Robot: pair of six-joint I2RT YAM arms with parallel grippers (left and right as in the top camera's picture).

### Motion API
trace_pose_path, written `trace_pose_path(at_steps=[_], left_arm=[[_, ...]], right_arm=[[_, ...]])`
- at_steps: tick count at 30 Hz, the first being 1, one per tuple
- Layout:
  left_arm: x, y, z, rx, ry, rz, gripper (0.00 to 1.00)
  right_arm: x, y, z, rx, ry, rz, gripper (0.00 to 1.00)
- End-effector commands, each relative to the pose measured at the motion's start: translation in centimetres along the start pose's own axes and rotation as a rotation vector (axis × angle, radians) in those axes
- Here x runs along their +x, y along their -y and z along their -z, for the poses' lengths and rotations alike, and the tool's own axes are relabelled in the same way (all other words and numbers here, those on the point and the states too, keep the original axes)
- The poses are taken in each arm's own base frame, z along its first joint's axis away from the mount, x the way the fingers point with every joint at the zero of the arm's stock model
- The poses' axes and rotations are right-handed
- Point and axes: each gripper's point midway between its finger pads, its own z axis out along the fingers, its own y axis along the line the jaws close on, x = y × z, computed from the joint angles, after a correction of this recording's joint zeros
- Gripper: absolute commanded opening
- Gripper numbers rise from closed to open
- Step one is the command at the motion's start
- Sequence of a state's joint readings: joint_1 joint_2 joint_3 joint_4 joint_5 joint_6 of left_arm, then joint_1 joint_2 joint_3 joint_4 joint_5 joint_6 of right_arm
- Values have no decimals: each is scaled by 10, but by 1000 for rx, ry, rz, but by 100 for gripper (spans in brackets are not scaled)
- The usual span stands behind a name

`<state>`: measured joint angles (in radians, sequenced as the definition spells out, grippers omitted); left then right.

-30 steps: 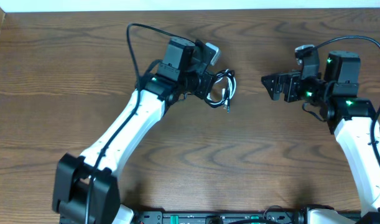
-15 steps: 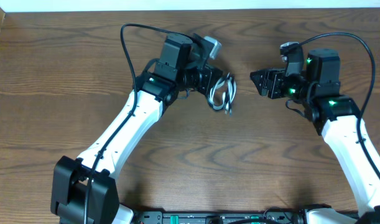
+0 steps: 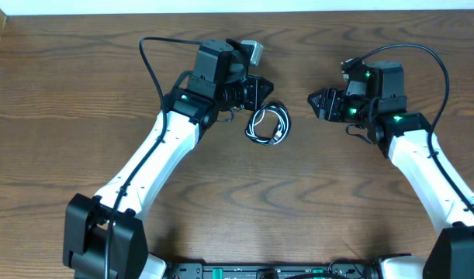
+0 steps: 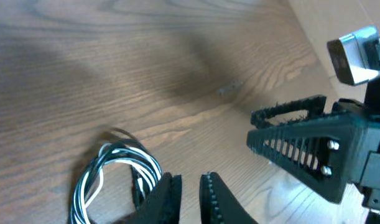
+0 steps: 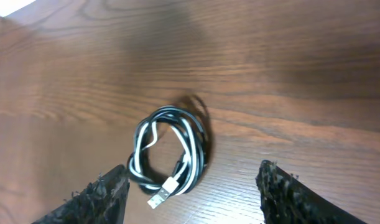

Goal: Untangle cables

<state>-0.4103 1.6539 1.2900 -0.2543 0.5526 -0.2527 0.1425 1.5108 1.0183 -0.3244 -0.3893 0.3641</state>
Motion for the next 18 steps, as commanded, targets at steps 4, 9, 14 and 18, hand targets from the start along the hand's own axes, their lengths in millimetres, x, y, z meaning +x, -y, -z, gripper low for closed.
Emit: trace_pose_path(at_steps=[4,9,14,18], left_arm=[[41,-33,-39,-27,-150,-17,31],[68,-48,-54,-41,-244,-42,32],[91,-63,-58,-149,-318,-81,35],[100,-95,-52,-377,-350,-116,36]], right_arm=[[-17,27,6,123,67,-96,65],[-18,42,11,149,64,-127,68],[-14,46,13,163,48,-140,70],[-13,47,13,165,47,-140,70]])
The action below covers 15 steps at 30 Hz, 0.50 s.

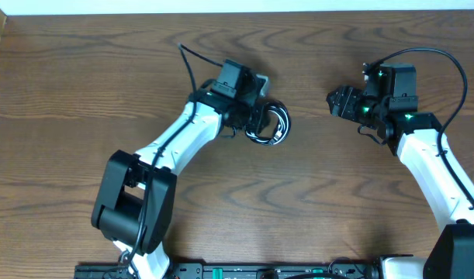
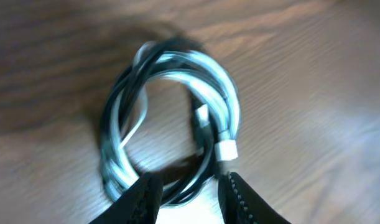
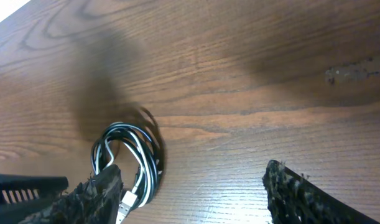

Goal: Untangle cables

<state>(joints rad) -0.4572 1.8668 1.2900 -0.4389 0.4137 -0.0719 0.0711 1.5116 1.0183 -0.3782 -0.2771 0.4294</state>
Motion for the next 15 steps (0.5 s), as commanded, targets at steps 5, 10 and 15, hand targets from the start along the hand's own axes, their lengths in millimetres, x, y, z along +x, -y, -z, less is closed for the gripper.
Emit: trace_pose_path(at_steps=[5,10,15], left_arm=[[8,-48,-17,-275,-25,8,36],[14,-55,-33,-277,-44,11,37],[5,-49,-36,-242,-18,-69,42]], right_arm=[[-4,0,2,9,5,-11,70],[-1,1,2,15,-8,-15,71],[0,2,2,18,-14,-9,72]])
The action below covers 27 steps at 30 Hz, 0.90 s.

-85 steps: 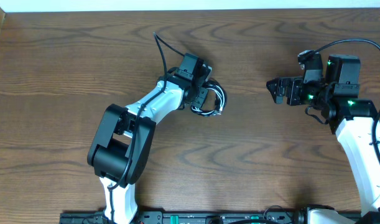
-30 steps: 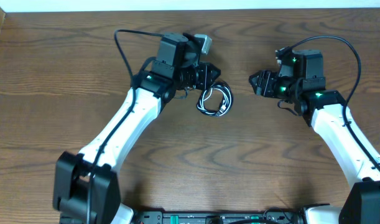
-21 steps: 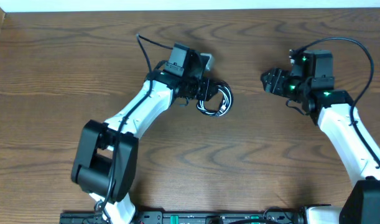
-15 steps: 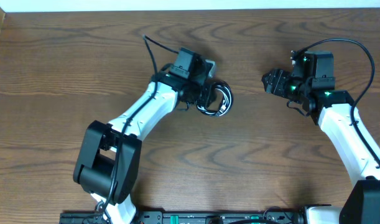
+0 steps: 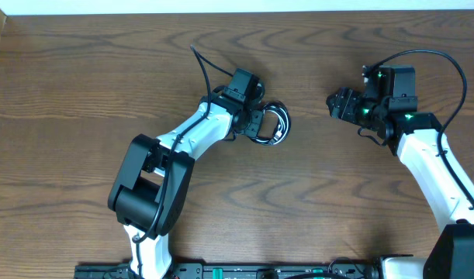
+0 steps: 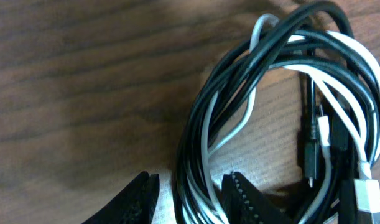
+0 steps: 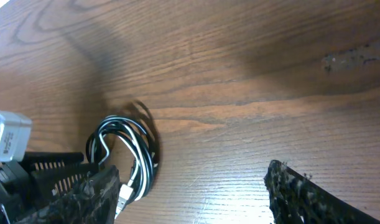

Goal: Untangle cables

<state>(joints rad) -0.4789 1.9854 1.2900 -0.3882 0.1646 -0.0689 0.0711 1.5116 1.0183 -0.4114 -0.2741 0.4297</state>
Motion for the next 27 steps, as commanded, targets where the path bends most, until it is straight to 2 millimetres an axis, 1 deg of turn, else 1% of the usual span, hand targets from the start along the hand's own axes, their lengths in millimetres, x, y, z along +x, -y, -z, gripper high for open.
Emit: trace_pose_path(at_steps=[1,3,6,8,12,18,27], left_arm=[[-9,3,1,19,33,-85,43],[-10,7,-1,39,41,-126,47],[-11,5,-8,36,44,-173,50],[-12,2,-12,24,49,-216,50],[-15,-2,-11,20,59,-224,50],[-9,-4,-20,19,37,-240,50],[-8,-5,-23,18,32,-246,50]], right_arm=[[-6,-2,2,2,13,0,72],[-6,-2,2,2,12,0,72],[-5,-1,2,5,6,-2,72],[-3,-1,2,8,1,-3,72],[-2,2,2,18,-6,-6,73],[0,2,2,21,-10,-8,73],[0,2,2,21,-10,-8,73]])
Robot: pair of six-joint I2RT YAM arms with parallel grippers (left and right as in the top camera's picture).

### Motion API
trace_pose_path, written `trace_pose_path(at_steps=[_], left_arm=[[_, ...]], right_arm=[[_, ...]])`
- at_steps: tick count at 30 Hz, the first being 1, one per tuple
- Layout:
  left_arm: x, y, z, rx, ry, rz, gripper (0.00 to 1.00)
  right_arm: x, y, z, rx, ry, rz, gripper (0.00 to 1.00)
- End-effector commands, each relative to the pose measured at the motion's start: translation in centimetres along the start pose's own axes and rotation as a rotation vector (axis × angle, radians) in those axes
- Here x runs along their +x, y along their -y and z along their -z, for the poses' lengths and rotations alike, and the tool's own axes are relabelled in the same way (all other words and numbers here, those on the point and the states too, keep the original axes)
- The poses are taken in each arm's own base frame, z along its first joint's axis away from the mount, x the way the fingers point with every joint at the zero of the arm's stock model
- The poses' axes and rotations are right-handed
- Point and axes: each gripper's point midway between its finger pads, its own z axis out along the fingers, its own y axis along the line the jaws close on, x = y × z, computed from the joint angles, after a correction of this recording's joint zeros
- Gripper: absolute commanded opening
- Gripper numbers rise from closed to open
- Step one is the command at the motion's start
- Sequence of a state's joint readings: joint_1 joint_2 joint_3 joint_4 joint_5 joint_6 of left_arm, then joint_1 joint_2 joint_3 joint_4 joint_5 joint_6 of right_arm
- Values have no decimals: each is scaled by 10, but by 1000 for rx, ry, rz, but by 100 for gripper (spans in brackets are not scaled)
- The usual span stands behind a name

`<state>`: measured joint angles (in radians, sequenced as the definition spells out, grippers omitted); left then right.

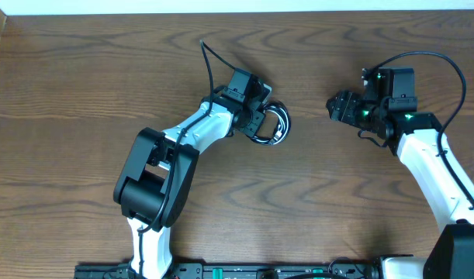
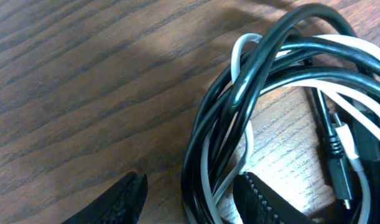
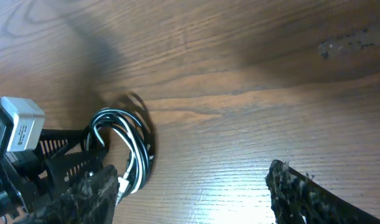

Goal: Untangle cables

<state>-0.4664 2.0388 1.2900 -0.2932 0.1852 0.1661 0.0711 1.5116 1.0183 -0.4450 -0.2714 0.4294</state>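
A coil of tangled black and white cables (image 1: 269, 124) lies on the wooden table near its middle. My left gripper (image 1: 258, 118) stands open at the coil's left side; in the left wrist view its two fingers straddle the coil's near strands (image 2: 205, 168), one finger outside the loop and one inside. The cable plugs (image 2: 339, 168) lie inside the loop at the right. My right gripper (image 1: 332, 105) is open and well off to the right of the coil; in the right wrist view the coil (image 3: 124, 149) lies at the lower left with nothing between the fingers.
The wooden table (image 1: 81, 93) carries nothing else. The left arm's own black lead (image 1: 208, 66) arches above it. A pale wall edge (image 1: 221, 6) runs along the far side.
My left gripper's fingers stand wider apart around the coil's left strands and sit slightly closer to them. The right gripper has barely moved.
First my left gripper was nearly shut up and left of the coil, with the right gripper open to its right. Then the left gripper stood over the coil, slightly open. Later it was down at the coil's left strands, and now straddles them wider.
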Motion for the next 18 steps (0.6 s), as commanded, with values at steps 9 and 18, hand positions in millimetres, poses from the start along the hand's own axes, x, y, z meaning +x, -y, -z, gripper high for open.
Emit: trace_pose_path(at_steps=[9,18], left_arm=[[5,-4,-9,-7,-15,-18,50],[12,-7,-17,-16,-40,-15,28]], right_arm=[[-7,-2,2,5,18,4,74],[-7,-2,2,5,17,4,75]])
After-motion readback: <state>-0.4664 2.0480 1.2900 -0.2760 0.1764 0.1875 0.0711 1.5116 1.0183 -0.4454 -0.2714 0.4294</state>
